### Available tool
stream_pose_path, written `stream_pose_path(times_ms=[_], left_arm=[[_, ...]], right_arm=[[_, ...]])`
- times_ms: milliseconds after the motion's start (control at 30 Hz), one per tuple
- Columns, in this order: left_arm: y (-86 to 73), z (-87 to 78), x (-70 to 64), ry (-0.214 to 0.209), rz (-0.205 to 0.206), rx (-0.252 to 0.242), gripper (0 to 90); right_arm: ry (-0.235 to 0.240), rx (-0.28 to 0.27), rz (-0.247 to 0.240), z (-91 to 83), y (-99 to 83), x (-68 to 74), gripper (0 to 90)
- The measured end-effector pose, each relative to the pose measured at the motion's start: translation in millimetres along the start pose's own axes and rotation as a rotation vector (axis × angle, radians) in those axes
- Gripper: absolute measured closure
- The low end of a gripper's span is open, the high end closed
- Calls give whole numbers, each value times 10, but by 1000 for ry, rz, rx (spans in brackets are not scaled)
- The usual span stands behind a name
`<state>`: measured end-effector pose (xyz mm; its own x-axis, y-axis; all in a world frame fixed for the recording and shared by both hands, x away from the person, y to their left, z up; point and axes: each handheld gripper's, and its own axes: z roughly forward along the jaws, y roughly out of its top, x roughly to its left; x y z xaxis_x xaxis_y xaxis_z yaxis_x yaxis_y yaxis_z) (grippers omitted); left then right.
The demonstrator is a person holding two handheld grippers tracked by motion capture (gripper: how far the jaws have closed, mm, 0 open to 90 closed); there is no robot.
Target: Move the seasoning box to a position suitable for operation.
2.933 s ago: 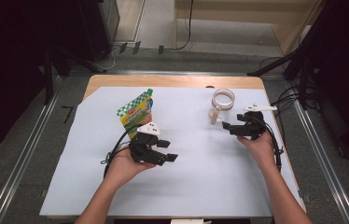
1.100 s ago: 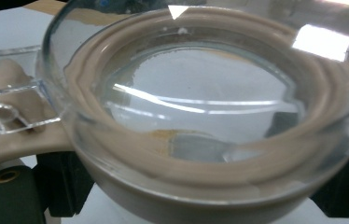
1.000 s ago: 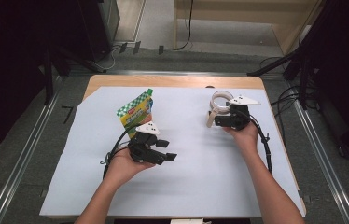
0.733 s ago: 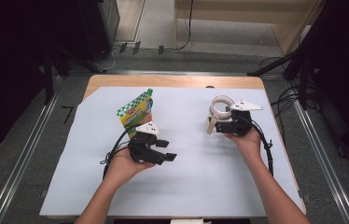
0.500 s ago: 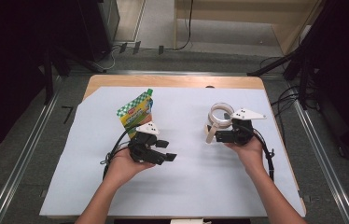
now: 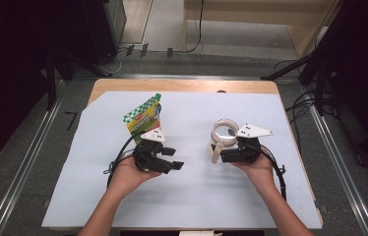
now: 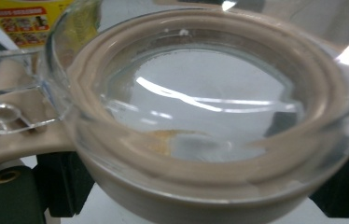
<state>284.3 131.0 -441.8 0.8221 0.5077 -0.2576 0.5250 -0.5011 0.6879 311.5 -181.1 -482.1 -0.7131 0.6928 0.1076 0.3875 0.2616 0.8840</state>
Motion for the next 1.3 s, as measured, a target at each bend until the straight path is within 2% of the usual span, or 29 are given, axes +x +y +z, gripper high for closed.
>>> stream_pose_path(times_ms=[433,567,633,733,767,833,1067,1233,1300], left_arm=[[-25,-65,61,17,-10,-7,386],[-25,-63,57,21,-11,-5,386],[-25,-60,56,19,-9,-4,386],[-26,-54,56,20,-8,-5,386],[-27,-52,55,20,-7,-4,386],[-26,-47,52,20,-8,-3,385],[-26,-42,45,19,-7,0,385],[-29,-52,48,15,-6,-1,385],[-34,-61,49,19,-9,-4,385]], right_arm=[[98,35,-57,212,-63,368,121],[117,42,-67,262,-74,443,121],[146,54,-78,311,-92,512,121],[165,73,-94,361,-120,578,121],[165,73,-94,361,-120,578,121],[151,63,-128,367,-130,625,120],[158,66,-153,347,-177,621,117],[160,83,-147,344,-169,614,102],[170,108,-125,326,-170,591,67]])
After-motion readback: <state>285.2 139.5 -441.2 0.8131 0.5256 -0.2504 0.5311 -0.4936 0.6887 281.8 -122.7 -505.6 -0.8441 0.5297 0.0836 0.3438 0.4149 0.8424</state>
